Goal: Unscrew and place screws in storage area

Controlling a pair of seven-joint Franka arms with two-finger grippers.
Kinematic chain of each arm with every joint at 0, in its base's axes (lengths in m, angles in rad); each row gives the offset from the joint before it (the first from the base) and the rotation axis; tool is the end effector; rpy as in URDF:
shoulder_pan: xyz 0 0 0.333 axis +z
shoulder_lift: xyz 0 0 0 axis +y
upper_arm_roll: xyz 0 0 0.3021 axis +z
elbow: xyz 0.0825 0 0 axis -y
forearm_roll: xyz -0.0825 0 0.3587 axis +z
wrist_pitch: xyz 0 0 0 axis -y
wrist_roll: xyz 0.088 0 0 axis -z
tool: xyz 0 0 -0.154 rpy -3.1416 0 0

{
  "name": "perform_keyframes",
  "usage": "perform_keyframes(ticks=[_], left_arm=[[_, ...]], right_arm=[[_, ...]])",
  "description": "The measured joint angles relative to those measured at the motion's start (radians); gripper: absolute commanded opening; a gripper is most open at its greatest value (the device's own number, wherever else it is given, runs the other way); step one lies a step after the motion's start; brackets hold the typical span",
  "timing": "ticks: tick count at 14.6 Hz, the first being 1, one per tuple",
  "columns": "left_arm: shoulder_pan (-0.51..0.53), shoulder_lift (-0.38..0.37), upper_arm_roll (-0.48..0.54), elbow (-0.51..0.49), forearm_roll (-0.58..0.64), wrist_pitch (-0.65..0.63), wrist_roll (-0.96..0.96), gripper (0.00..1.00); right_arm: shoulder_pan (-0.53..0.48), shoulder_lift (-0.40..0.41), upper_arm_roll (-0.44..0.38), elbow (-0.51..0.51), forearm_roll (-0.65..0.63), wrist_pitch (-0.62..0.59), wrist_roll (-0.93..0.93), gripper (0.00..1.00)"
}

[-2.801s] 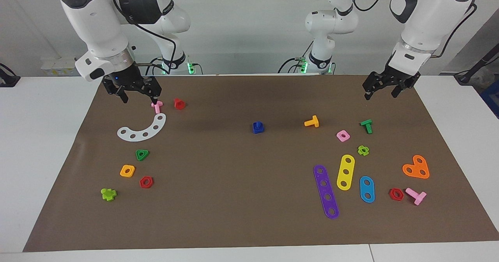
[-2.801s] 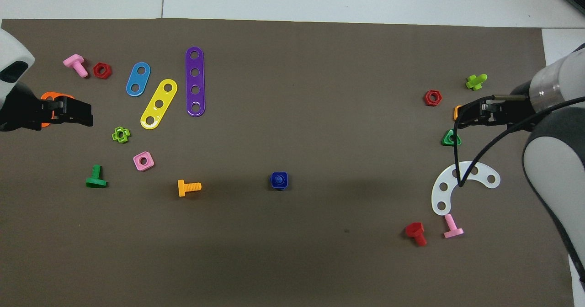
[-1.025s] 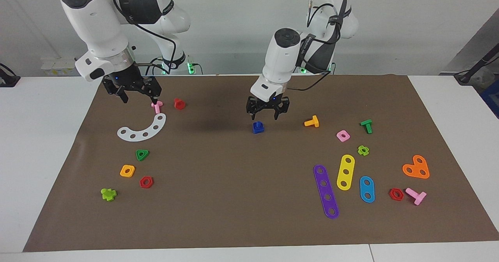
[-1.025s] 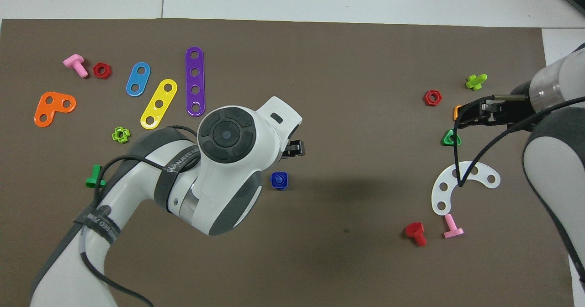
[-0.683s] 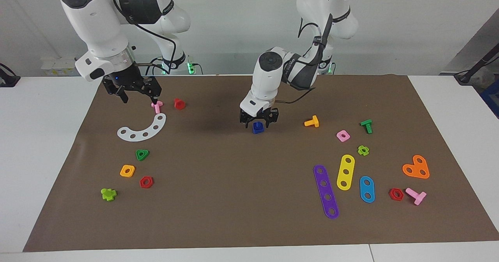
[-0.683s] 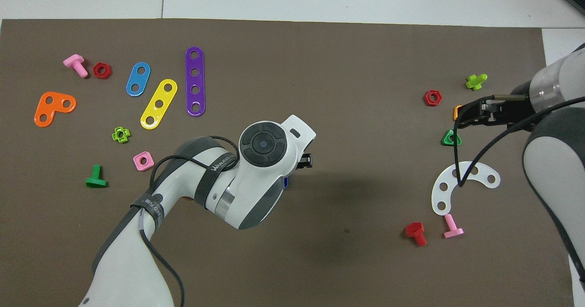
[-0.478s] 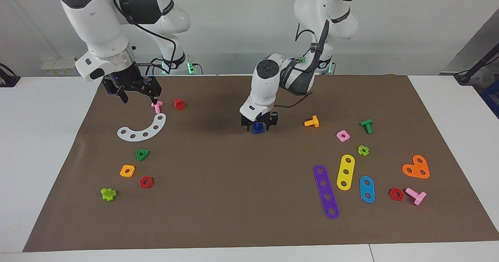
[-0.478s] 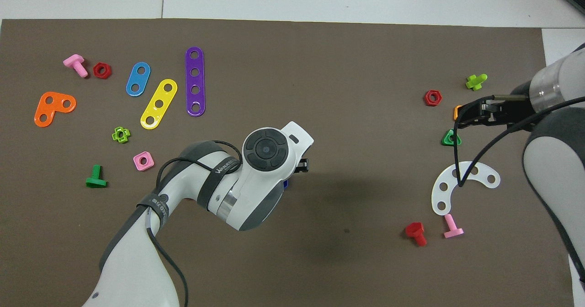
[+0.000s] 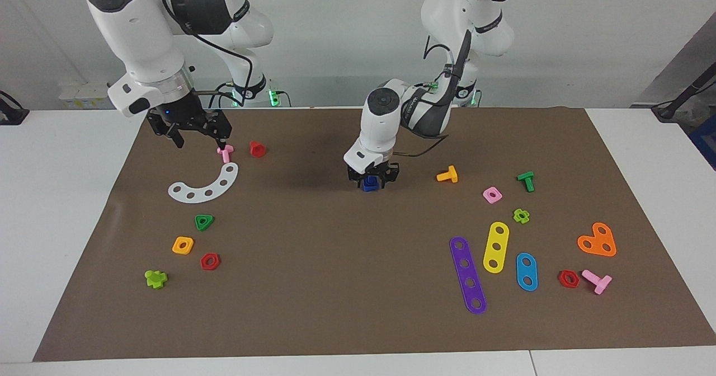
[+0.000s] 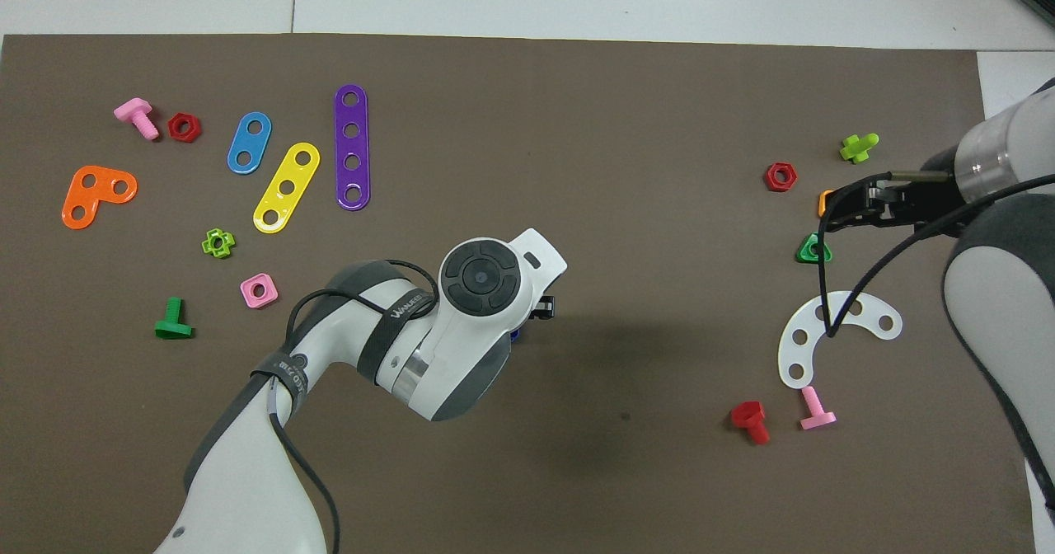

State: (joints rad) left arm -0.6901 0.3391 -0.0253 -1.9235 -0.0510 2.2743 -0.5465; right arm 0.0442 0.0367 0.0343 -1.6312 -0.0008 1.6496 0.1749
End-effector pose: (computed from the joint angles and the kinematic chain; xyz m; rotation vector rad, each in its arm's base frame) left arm 0.4488 -0.3937 0.2724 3.0892 -0.2083 -0.0288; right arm 0.5421 0.0423 0.5236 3.1360 -0.1512 -0.0286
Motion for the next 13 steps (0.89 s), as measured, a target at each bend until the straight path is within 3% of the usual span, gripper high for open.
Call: perform_keyframes(ticks=[8,13], left_arm=[[-0.011,0.0,0.0,-0.022,0.0,0.023,0.024,0.5],[-0.011,-0.002,0.0,-0.023,0.0,0.023,0.033,0.08]], right_arm=[[0.0,0.0,0.0,0.0,0.0,0.0,0.0,1.0],[-0.001,0.0,-0.001,0.0,0.0,0.0,0.0,1.0]])
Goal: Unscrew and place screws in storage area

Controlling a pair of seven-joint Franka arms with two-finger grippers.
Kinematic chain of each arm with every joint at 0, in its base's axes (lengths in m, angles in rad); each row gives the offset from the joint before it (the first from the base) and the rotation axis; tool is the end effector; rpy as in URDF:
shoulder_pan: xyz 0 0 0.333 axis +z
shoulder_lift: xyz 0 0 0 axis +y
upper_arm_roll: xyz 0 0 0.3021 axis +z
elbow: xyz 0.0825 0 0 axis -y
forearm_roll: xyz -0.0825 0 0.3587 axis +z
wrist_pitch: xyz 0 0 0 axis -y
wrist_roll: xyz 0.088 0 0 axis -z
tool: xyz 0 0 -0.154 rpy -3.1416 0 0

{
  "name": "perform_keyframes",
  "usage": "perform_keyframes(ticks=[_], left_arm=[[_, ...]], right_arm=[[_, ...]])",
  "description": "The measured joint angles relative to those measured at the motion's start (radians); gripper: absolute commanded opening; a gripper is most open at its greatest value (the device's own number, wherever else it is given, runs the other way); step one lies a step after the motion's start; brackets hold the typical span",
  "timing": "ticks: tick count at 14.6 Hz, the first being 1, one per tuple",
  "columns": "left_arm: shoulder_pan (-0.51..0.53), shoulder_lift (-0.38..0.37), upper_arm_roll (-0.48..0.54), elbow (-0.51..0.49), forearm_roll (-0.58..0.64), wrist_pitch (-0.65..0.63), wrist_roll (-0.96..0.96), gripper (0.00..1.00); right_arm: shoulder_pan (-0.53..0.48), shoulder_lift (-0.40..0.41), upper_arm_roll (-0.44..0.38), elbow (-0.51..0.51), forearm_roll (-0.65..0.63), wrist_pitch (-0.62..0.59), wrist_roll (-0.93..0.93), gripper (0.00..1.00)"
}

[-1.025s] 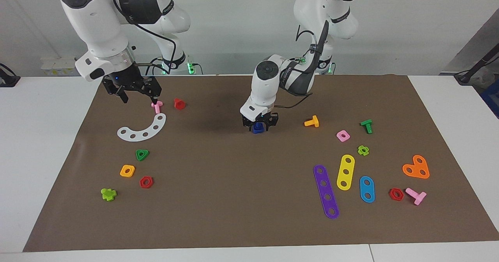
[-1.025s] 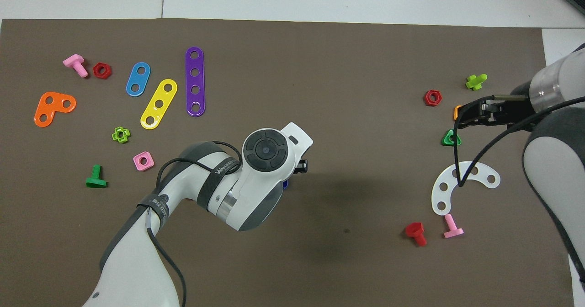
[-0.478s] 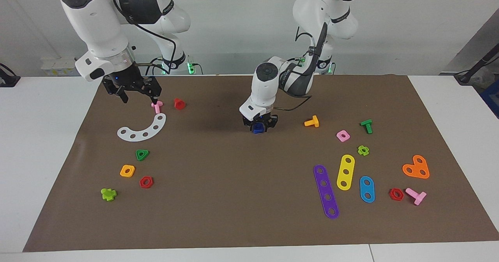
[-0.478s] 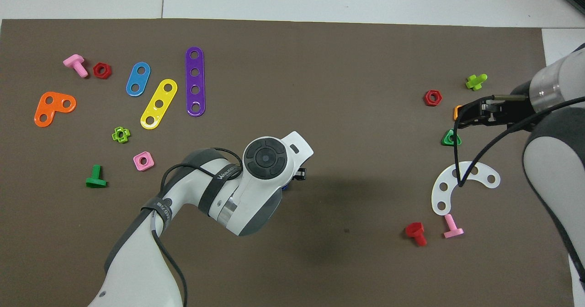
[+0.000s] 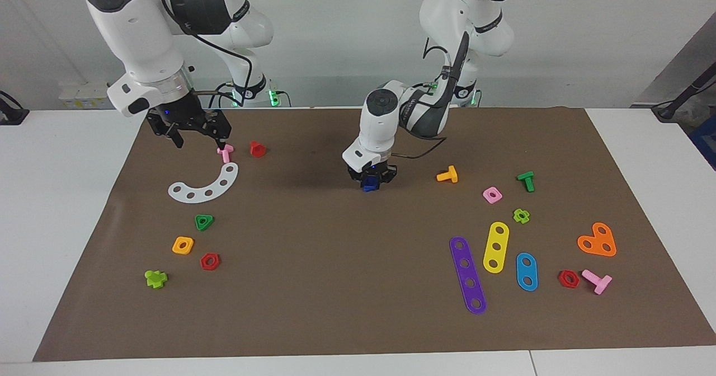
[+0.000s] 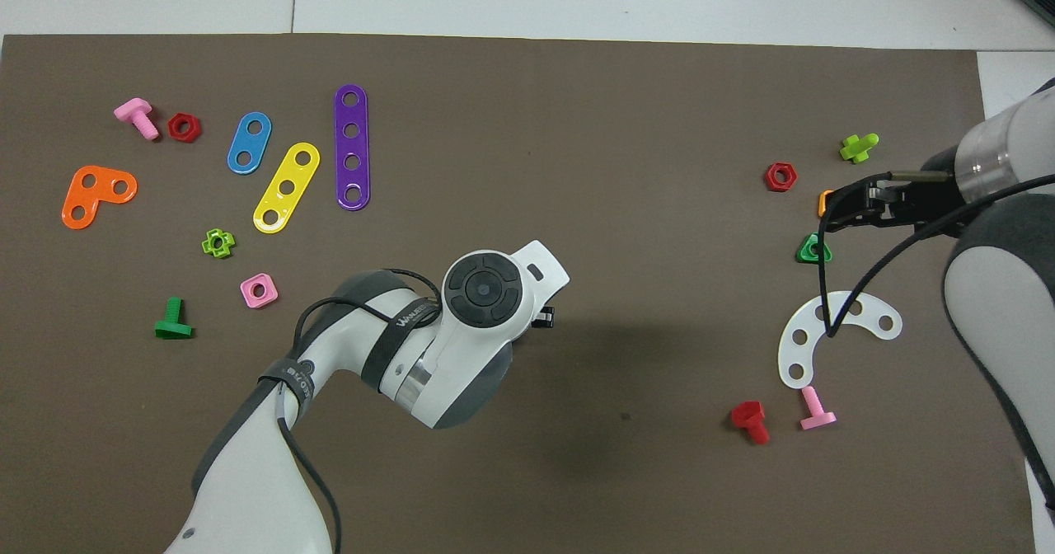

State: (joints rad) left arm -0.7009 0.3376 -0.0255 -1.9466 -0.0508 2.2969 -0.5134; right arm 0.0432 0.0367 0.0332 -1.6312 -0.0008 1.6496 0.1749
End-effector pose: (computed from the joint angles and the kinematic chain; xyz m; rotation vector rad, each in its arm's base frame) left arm 0.4417 -0.3959 0.2656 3.0839 -0.2752 -0.0260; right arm 0.5421 0.0411 0.5236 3.1358 -0.1545 -0.0286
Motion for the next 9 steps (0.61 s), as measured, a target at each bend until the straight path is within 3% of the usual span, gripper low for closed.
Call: perform_keyframes(ticks=[1,5,9], left_arm=[[0.0,0.0,0.0,0.0,0.0,-0.001,0.0,0.0],[0.0,-0.001,0.001,0.006,0.0,-0.014,0.0,0.0],[0.001,-0.004,0.005,0.085,0.0,-0.138,0.0,0.0]], right_arm=[[0.0,0.0,0.0,0.0,0.0,0.0,0.0,1.0],[0.004,0.0,0.004,0.0,0.0,0.0,0.0,1.0],[0.049,0.0,0.01,0.0,0.0,0.002,0.0,1.0]])
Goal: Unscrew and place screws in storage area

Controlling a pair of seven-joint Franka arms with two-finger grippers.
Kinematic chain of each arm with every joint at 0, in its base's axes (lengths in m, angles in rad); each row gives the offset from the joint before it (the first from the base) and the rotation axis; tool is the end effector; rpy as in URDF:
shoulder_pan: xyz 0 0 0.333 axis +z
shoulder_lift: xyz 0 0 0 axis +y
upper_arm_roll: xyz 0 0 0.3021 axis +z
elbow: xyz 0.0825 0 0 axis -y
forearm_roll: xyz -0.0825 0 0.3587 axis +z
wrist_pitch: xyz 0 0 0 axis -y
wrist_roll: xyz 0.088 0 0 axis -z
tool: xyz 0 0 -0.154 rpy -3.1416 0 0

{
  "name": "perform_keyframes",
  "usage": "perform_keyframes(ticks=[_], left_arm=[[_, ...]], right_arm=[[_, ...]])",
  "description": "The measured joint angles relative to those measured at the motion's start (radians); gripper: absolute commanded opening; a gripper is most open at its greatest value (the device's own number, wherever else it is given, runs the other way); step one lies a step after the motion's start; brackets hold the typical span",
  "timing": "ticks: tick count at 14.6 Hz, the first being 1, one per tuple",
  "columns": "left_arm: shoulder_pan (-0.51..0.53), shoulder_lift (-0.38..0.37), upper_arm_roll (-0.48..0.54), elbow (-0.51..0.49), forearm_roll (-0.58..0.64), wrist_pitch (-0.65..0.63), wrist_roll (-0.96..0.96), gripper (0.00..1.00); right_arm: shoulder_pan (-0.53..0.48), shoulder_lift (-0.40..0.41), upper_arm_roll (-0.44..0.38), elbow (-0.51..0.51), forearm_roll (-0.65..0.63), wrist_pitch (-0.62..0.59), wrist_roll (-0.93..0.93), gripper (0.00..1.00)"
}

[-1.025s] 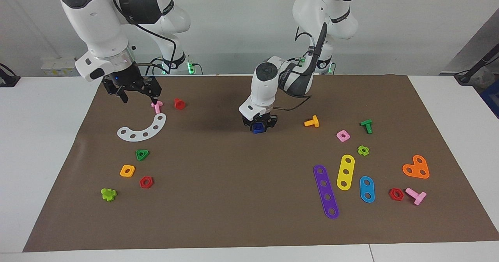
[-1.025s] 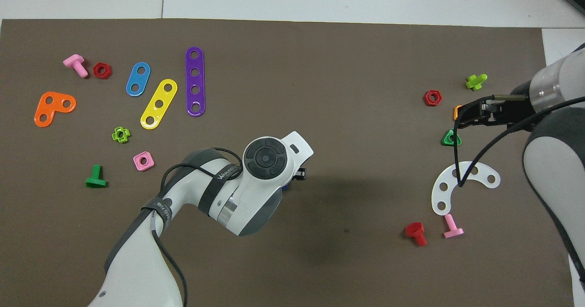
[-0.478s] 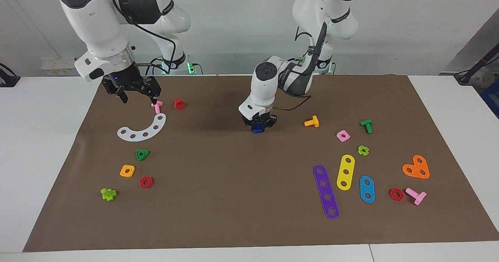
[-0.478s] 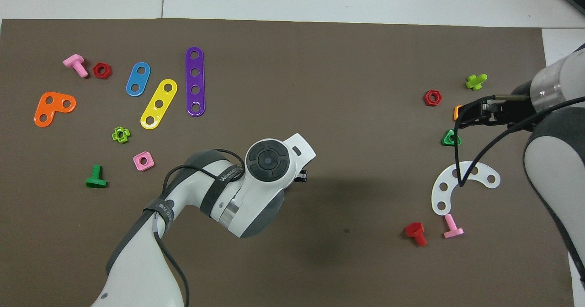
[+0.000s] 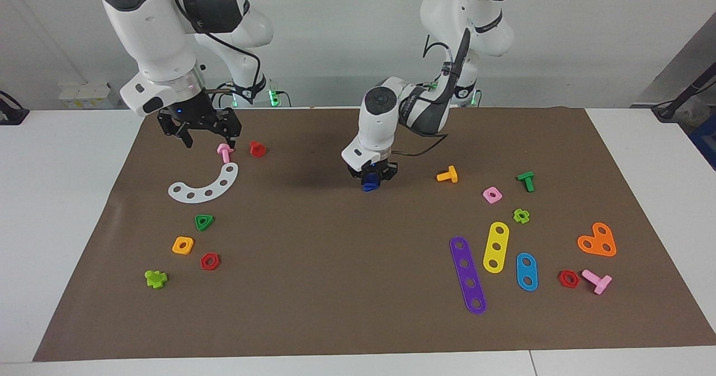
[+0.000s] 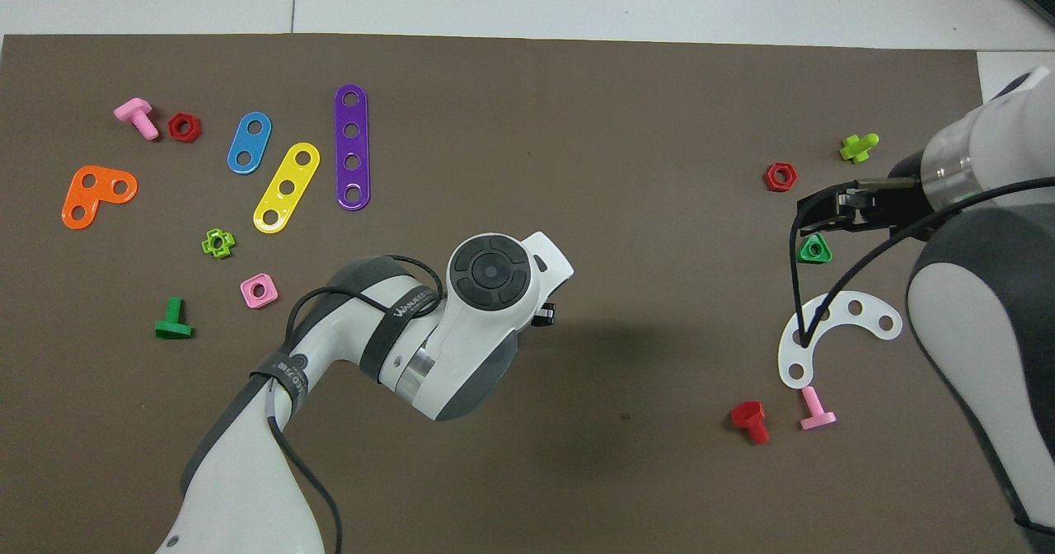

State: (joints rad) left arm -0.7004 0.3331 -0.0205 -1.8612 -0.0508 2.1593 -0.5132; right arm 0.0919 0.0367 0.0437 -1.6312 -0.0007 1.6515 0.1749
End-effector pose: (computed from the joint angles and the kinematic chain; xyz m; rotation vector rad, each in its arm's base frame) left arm 0.4474 -0.3979 0.2922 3.1087 -0.2770 -0.0883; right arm 0.5391 0.0731 0.5238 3.1392 -0.0616 -0.0256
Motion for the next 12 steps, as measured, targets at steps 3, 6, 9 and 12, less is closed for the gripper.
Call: perform_keyframes(ticks=[3,6,9,12], left_arm=[[0.002,-0.005,0.005,0.067,-0.006,-0.058,0.0,0.0],[0.024,-0.01,0.016,0.126,-0.011,-0.119,-0.001,0.0],[0.104,-0.011,0.021,0.164,-0.011,-0.146,0.046,0.0],[0.209,-0.009,0.024,0.164,-0.012,-0.15,0.182,0.0]], right_arm=[[0.035,0.0,0.0,-0.012,0.0,0.011,0.005,1.0],[0.088,0.0,0.001,-0.047,0.0,0.034,0.048,1.0],[0.16,-0.004,0.002,-0.103,0.0,0.101,0.123,1.0],[0.222,-0.015,0.003,-0.188,0.0,0.181,0.174,1.0]])
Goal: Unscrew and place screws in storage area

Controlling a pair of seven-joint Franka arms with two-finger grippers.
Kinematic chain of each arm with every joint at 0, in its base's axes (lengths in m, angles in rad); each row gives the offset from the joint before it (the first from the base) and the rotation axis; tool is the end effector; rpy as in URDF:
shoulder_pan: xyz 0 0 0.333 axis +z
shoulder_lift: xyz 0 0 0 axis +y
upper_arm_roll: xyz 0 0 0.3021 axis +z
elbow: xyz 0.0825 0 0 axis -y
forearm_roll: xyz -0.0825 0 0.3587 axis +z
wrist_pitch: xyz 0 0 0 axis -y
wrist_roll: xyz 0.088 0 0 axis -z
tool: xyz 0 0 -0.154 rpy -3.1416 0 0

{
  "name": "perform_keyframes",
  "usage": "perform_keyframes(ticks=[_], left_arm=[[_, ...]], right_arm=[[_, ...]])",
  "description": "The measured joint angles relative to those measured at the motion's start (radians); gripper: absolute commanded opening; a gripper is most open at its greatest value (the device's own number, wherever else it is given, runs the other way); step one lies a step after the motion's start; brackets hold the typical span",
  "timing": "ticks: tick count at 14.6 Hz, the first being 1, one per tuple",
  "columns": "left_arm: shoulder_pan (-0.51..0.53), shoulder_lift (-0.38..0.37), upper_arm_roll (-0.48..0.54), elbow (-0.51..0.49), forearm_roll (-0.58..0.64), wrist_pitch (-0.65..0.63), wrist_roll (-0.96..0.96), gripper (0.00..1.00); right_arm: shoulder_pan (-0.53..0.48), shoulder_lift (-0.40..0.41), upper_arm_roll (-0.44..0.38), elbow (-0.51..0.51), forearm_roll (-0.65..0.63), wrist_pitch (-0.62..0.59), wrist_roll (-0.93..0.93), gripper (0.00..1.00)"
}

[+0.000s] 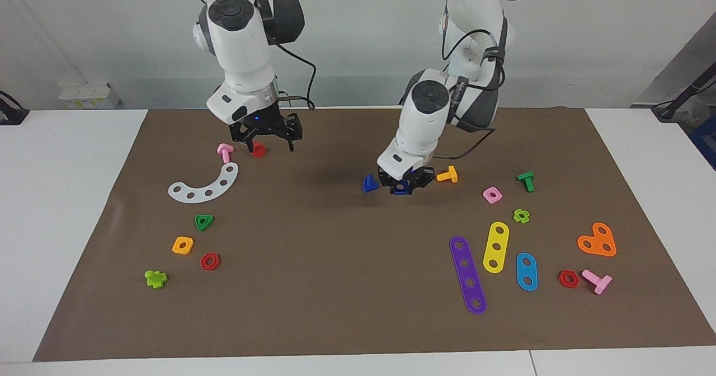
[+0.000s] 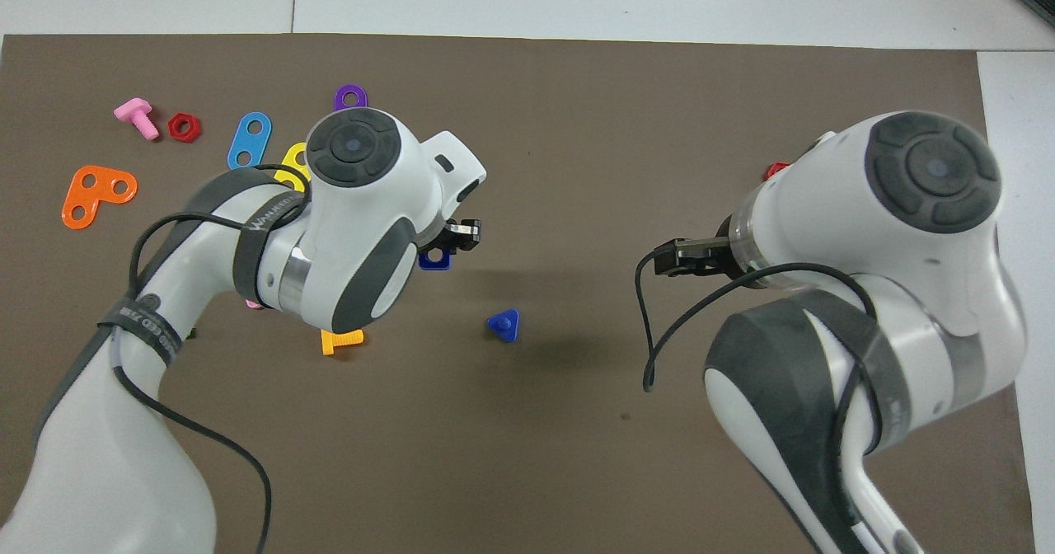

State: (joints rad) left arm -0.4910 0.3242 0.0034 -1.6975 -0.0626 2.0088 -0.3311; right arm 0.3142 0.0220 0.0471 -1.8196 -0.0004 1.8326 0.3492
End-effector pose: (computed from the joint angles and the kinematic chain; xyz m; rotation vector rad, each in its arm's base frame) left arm 0.5441 -0.2959 0.3561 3.0889 -0.2007 -0.0525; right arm 0.5084 0.1919 0.4620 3.1390 0.0191 -0.0136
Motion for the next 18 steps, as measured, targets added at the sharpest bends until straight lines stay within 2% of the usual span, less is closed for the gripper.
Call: perform_keyframes(ticks=[3,6,10,13,14,15,18], left_arm=[[0.116,0.001,0.002,-0.023,-0.001,-0.001,0.185,0.0],[0.214,-0.001,0.002,-0.091,-0.002,0.035,0.346,0.0],[0.238,-0.022,-0.001,-0.232,-0.002,0.195,0.383,0.0],[0.238,-0.027,-0.005,-0.301,-0.002,0.281,0.383,0.03],[0.238,-0.027,-0.004,-0.321,-0.002,0.304,0.383,0.69],[0.239,-0.027,-0.003,-0.337,-0.002,0.318,0.383,1.0],[0.253,-0.029,-0.001,-0.346,-0.002,0.324,0.383,1.0]], right_arm=[[0.085,0.005,0.001,-0.091,0.0,0.11,0.074,1.0],[0.182,0.06,0.001,-0.144,0.0,0.245,0.208,1.0],[0.29,0.181,0.001,-0.148,-0.001,0.395,0.359,1.0],[0.328,0.223,0.001,-0.143,-0.011,0.448,0.414,0.97],[0.331,0.229,0.0,-0.139,-0.012,0.454,0.414,0.96],[0.337,0.238,0.0,-0.132,-0.018,0.459,0.417,0.95],[0.353,0.276,0.0,-0.112,-0.068,0.473,0.459,0.89]])
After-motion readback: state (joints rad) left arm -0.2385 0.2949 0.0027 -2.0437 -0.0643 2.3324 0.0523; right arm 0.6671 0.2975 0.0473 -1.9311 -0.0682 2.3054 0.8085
